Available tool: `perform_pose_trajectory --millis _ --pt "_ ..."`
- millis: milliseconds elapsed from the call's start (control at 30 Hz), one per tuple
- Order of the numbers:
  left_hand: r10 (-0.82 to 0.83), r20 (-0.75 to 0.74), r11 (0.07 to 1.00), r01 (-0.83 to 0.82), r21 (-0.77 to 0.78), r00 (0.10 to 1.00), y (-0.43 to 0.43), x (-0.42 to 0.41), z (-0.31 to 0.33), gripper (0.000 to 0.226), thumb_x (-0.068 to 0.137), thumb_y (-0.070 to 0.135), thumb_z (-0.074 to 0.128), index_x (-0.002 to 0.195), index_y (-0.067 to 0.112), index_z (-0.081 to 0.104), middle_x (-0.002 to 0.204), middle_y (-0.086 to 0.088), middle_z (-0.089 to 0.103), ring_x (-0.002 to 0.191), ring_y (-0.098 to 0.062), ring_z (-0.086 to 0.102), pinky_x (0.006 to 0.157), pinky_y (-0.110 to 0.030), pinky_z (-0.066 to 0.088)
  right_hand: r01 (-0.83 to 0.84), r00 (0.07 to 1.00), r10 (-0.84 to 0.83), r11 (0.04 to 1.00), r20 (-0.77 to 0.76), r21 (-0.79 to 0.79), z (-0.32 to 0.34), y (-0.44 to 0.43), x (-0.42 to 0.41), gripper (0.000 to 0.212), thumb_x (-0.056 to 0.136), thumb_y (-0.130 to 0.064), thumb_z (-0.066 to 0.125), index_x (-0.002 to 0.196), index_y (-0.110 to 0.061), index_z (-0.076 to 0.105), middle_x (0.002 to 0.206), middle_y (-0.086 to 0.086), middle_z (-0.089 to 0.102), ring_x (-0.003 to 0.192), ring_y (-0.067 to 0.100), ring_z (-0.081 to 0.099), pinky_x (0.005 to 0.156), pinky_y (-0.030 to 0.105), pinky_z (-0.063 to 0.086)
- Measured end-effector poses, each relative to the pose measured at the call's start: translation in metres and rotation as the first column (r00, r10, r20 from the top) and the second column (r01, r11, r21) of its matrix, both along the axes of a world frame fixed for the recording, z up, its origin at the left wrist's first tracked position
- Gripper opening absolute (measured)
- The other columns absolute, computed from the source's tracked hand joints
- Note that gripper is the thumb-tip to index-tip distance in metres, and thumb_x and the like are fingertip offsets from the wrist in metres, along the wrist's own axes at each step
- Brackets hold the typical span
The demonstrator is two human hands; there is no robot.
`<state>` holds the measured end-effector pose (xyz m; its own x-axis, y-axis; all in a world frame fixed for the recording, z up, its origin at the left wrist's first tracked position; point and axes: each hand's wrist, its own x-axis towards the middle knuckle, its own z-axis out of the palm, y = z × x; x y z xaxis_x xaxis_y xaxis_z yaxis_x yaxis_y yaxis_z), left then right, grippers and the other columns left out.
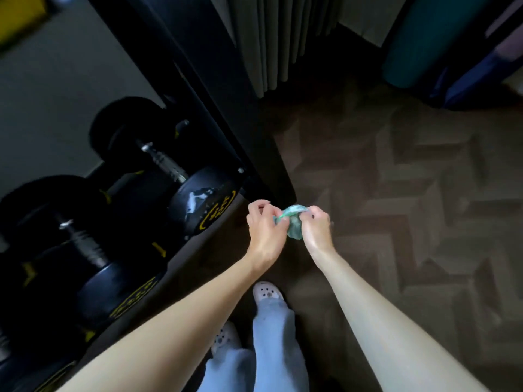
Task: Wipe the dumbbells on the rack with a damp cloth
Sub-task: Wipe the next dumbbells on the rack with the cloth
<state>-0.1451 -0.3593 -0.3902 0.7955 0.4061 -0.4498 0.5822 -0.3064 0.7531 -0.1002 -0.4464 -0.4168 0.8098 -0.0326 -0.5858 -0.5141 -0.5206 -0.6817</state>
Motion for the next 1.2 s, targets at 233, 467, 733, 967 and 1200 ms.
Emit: perform_pose_trajectory --millis 233,467,733,967,1200 --pt "-0.012 0.119 0.997 0.003 0.076 0.993 0.047 -0.009 0.097 0.015 0.095 0.021 0.050 0.088 0.016 0.037 0.081 0.000 0.052 0.073 -0.015 0.053 0.061 -0.026 0.041 -0.246 0.953 0.251 0.968 0.172 -0.048 0.103 0.035 0.016 0.013 0.092 -0.016 0.047 0.082 -0.012 0.054 0.088 0.006 0.054 0.098 0.026 0.050 0.080 0.034 0.038" --pt "0.096 0.112 0.950 -0.124 0.287 0.989 0.148 -0.018 0.094 0.019 0.083 0.003 0.061 0.092 0.015 0.048 0.091 0.007 0.043 0.082 -0.004 0.044 0.074 -0.021 0.038 -0.388 0.883 0.390 0.920 0.261 -0.062 0.110 0.120 0.030 0.014 0.096 -0.021 0.045 0.089 -0.011 0.052 0.082 0.004 0.053 0.080 0.018 0.048 0.066 0.034 0.036" --pt "0.412 -0.214 0.828 -0.266 0.494 0.886 0.148 -0.008 0.038 0.052 0.094 0.041 0.047 0.124 0.000 0.039 0.126 -0.020 0.042 0.114 -0.036 0.044 0.091 -0.042 0.037 -0.305 0.903 0.303 0.951 0.303 -0.041 0.063 0.138 0.025 0.036 0.087 0.003 0.045 0.118 -0.012 0.054 0.122 -0.004 0.048 0.099 0.006 0.043 0.079 0.015 0.029" --pt "-0.029 -0.304 0.635 0.252 0.730 0.952 0.127 0.022 0.011 0.059 0.080 0.056 0.035 0.103 0.009 0.063 0.090 -0.014 0.064 0.077 -0.032 0.063 0.066 -0.037 0.050 0.062 0.996 -0.054 0.991 -0.071 0.122 0.039 0.130 0.050 0.026 0.083 0.003 0.043 0.082 -0.008 0.067 0.084 0.015 0.067 0.086 0.029 0.064 0.087 0.042 0.052" --pt "-0.290 -0.739 0.284 0.792 0.540 0.608 0.113 0.093 -0.001 0.050 0.099 0.039 0.032 0.136 0.008 0.040 0.133 -0.020 0.042 0.116 -0.033 0.044 0.091 -0.040 0.039 0.314 0.902 -0.184 0.900 -0.391 0.302 0.042 0.110 0.065 0.037 0.095 -0.018 0.034 0.103 0.001 0.065 0.104 0.013 0.067 0.098 0.024 0.064 0.095 0.032 0.046"
